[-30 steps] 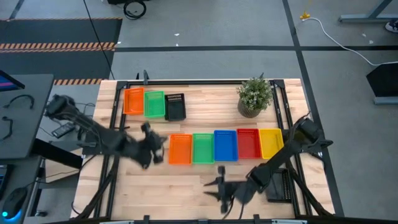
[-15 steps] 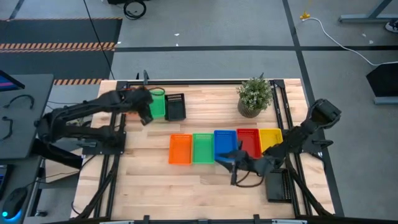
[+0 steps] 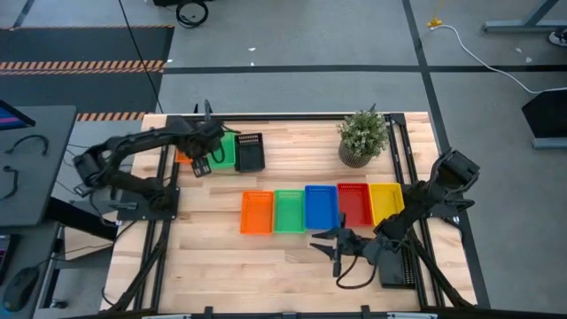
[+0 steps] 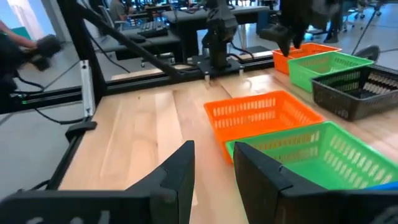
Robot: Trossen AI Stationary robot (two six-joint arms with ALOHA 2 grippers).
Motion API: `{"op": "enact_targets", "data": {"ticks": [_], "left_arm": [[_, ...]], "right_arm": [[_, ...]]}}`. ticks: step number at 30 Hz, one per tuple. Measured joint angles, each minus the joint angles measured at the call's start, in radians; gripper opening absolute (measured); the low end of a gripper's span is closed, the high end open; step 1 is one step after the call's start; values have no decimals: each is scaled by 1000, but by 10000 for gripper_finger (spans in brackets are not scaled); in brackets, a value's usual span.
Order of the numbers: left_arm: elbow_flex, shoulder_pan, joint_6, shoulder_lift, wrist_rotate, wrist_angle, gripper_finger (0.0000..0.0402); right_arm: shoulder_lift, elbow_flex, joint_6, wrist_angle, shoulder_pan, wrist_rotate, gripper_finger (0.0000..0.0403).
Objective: Stack baskets by color
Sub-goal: Stack the top orange bin on top of the bottom orange bin
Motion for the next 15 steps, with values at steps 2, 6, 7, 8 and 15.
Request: {"op": "enact_targets", "data": {"ticks": [2,6,7,8,15], "left_arm": [[0,0,3,48,-64,1,208],[0,6,25,113,-124,18,206],[0,9,30,122,-117,26,206],[0,14,41,132,-115,31,205],[0,53,73,173,-108,40,147]], "right_arm": [[6,0,-1,5,5,0,117],[12,0,-2,14,7,0,117],[12,0,-2,15,7,0,117],[12,0,-2,15,8,0,117],[12,0,-4,23,15,0,117]]}}
